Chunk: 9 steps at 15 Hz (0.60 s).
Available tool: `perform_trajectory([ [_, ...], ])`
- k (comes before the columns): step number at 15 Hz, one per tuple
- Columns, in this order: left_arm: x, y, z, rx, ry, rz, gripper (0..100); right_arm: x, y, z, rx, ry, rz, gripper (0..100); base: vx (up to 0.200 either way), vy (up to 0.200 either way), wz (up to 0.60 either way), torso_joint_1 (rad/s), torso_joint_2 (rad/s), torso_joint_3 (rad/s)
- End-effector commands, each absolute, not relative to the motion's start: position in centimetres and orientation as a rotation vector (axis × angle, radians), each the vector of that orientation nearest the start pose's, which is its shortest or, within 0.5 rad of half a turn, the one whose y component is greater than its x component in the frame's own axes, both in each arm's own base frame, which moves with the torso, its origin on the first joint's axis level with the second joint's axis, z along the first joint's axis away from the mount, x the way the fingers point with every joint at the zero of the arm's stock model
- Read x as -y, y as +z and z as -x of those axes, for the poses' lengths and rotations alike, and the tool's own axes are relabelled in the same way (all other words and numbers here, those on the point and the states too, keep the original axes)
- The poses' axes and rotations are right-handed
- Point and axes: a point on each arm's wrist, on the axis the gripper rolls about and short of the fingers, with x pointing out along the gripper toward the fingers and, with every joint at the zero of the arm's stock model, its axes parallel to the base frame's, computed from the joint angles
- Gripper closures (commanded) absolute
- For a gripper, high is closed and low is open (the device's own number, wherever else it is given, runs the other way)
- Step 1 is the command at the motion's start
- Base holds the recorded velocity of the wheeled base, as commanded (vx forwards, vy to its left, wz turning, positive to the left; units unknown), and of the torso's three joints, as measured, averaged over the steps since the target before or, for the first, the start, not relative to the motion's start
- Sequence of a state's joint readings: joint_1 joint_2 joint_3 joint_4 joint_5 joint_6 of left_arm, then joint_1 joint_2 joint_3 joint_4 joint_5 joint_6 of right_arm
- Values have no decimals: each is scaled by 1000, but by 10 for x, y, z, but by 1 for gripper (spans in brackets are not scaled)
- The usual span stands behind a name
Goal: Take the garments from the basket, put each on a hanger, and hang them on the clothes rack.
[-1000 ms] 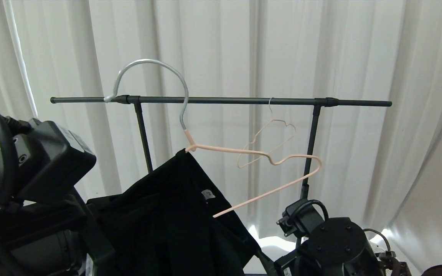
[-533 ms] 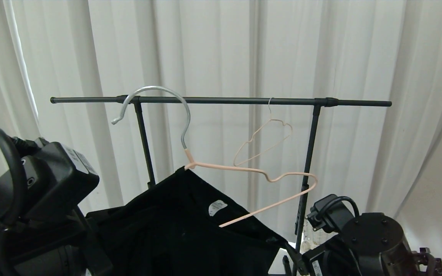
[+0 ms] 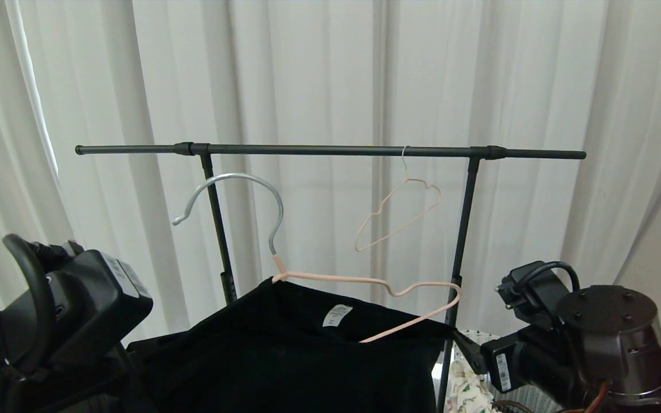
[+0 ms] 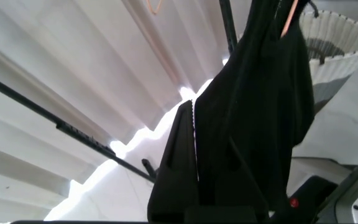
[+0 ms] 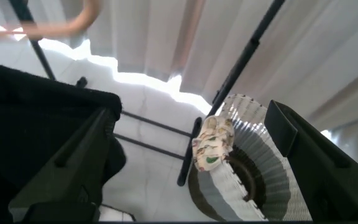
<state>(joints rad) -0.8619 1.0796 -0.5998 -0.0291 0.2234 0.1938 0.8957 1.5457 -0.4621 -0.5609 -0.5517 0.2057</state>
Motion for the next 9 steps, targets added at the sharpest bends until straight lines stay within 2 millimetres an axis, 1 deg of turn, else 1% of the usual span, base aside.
perform_trajectory([
  [1, 98, 200, -90, -339, -666, -425, 100, -159, 140, -153, -398, 261, 115, 0, 0, 0, 0, 0, 0, 0],
  [5, 94, 192, -87, -359, -667, -439, 100, -150, 149, -154, -366, 236, 89, 0, 0, 0, 0, 0, 0, 0],
  [6, 94, 186, -87, -380, -668, -453, 100, -148, 155, -152, -341, 251, 102, 0, 0, 0, 0, 0, 0, 0],
  [9, 102, 175, -95, -446, -663, -492, 100, -144, 167, -146, -290, 285, 152, 0, 0, 0, 0, 0, 0, 0],
])
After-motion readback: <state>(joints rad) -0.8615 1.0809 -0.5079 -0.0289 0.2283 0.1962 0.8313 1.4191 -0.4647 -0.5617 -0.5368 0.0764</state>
